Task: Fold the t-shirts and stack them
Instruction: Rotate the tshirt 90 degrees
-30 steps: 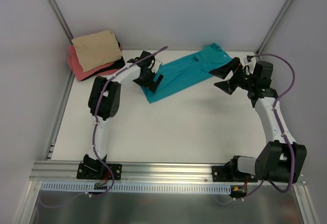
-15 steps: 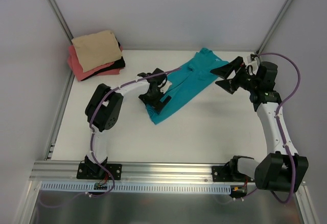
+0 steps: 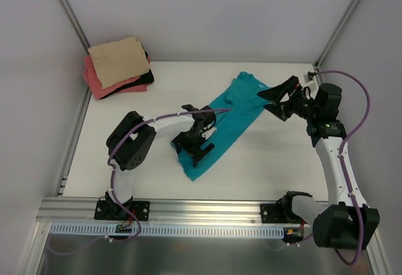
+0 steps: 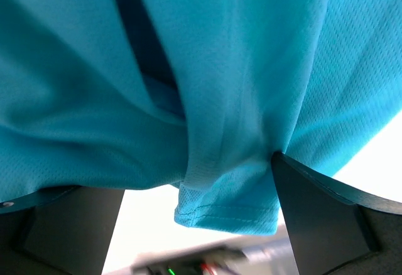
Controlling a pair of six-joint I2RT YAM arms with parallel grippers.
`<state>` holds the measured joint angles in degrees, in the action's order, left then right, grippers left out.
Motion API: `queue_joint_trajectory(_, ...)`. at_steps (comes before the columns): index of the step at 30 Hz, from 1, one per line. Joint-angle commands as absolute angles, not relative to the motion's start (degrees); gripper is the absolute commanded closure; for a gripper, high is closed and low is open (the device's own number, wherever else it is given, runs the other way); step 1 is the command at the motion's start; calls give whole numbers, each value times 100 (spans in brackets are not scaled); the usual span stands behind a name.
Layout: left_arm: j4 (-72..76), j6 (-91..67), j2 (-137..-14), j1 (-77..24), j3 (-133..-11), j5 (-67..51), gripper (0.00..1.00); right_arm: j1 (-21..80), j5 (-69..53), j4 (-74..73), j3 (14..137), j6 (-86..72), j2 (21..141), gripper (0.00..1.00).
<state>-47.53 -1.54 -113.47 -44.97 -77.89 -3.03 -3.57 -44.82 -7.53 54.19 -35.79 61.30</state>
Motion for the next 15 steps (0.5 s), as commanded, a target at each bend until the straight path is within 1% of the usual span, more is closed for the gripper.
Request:
queue_joint_trajectory(1, -5527, -781, -11733, -4737, -7488, -1606, 1, -281, -4465, -703, 5353, -3604, 5801, 0)
queue_joint_trajectory(5, -6106, -1124, -11663, -4755, -7672, -2257, 1, -229, -4447, -808, 5265, -3533, 5625, 0)
queue_joint_trajectory(9, -6345, -1519, -11173, -4746, -8023, -2785, 1, -185, -4403, -966, 5186, -3428, 5485, 1)
queue_joint_trajectory(13, -6600, -1872, -10794, -4737, -9120, -2892, 1, -158, -4368, -1037, 5142, -3366, 5414, 1)
queue_joint_trajectory(14, -6644, -1916, -10767, -4737, -9819, -2839, 1, -141, -4368, -1028, 5150, -3349, 5414, 0)
queue_joint_trajectory(15, -6662, -2012, -10749, -4676, -10209, -2787, 1, -132, -4359, -1054, 5150, -3323, 5423, 0)
